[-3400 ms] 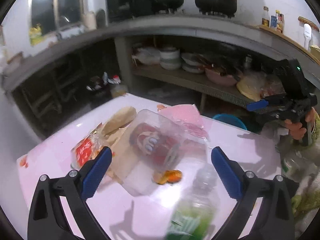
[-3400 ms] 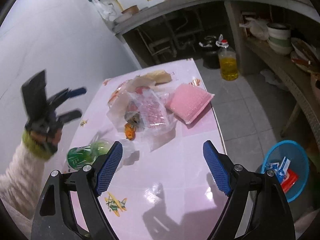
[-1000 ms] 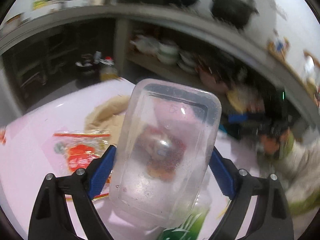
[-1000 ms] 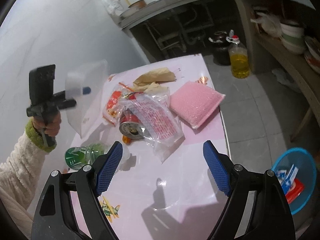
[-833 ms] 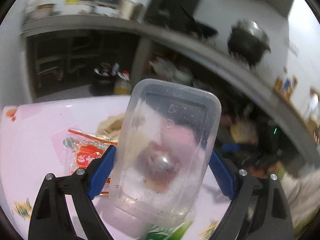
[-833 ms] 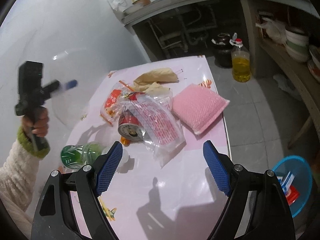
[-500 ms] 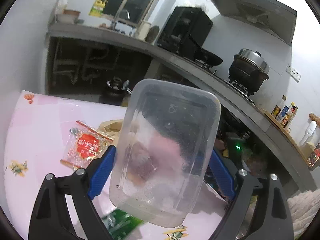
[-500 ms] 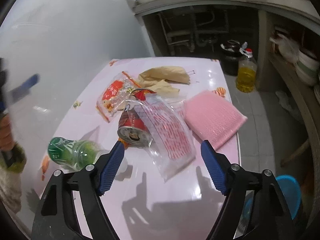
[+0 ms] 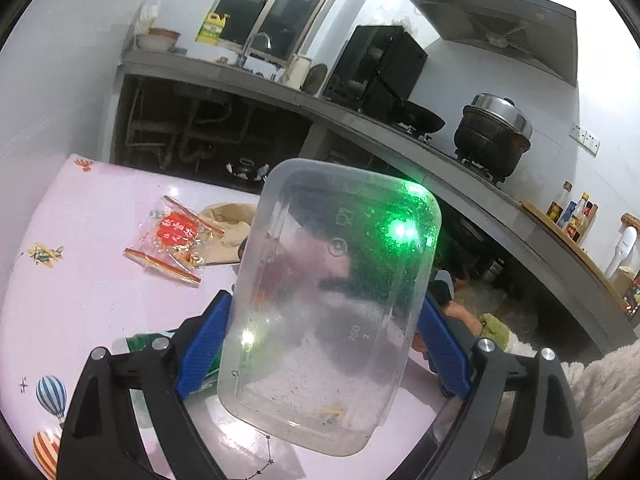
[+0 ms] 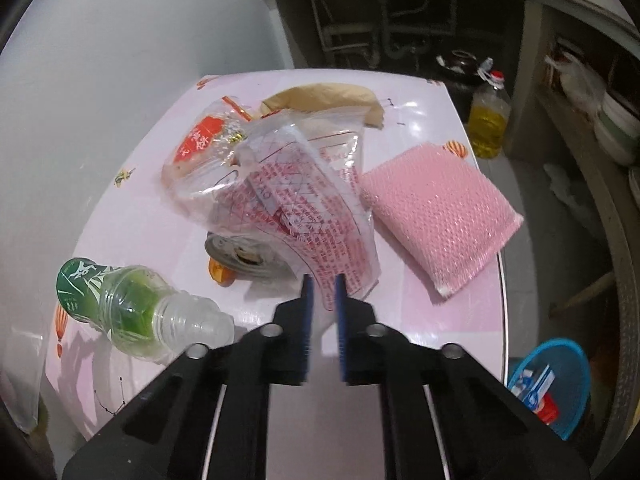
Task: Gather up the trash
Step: 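Grasp the clear red-printed plastic bag with the right tool while the left tool holds the container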
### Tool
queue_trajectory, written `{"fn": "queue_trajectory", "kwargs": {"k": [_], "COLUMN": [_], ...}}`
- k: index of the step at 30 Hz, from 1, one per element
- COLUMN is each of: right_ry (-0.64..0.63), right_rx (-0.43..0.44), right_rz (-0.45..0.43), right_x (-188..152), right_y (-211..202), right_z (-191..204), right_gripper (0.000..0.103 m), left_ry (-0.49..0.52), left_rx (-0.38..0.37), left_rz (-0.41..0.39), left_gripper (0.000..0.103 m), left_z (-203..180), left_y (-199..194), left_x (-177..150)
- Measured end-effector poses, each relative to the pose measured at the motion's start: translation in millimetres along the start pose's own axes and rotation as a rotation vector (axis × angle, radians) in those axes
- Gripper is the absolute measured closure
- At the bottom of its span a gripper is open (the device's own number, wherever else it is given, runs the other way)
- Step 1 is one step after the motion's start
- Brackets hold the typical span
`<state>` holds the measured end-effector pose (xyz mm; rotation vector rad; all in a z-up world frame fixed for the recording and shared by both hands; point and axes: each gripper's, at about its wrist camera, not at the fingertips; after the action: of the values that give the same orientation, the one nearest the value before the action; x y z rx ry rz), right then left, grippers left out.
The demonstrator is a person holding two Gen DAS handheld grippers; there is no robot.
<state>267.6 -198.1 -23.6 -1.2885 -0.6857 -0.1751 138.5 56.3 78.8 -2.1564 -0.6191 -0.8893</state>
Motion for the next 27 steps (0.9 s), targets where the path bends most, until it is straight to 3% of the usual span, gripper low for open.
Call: {"fn": "queue_trajectory", "kwargs": {"k": [4,10,13,14,16,17,21,27], "right_ry": [0.026,0.049,0.004,-0.011,-0.046,-0.064,-0.179,-0.294], "right_rx": [-0.007,0.000,-0.023,-0.035,-0.096,-0.111,-0.187,-0.269], "right_rz": [-0.024,-0.086,-0.108,-0.109,-0.125,-0.132,-0.102,-0.031], "right_x": [-6.8,-16.3,-14.6,-12.8,-9.9,-8.8,-1.6,6.2], "right_y": [-11.6,-38.7,-46.9,-47.2,-47.5,-46.6,-27.6,10.9], "right_z": [0.5,2.3,8.3,9.0,12.1,13.0,19.0,20.5], "right_gripper": [0.103,0.103,0.092,0.077,0.057,0.053,0.046,0.048], "left_ry": [0.044,0.029,0.009,0.002,-0.021,-0.028,-0.045,-0.059], "left_rx": [0.021,0.027,0.033,0.033,0.035,0.034,0.040,0.059], "left_rz": [-0.048,-0.053,-0.052,-0.053,-0.060,-0.064,-0.077,-0.096], "left_gripper": [0.015,0.015,0.015,0.015,0.015,0.015,0.015,0.015], "left_z": [-10.7,-14.6,-10.6,-8.8,-5.0,-3.4,2.3,7.7], "left_y": [-7.4,-10.1,-11.0,-11.4,-12.6,-13.3,-15.6,-17.6], "left_x": [-9.8,-19.5,-22.5,-23.1,-22.9,-23.0,-22.6,-20.9]}}
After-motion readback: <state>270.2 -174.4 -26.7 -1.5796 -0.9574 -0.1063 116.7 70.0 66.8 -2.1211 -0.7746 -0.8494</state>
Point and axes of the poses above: each gripper's, at about its wrist camera, not at the fingertips, and y roughly the way its jaws point, z to its left, x to its top, and after that the axes turned 9 degrees about -y, right-handed
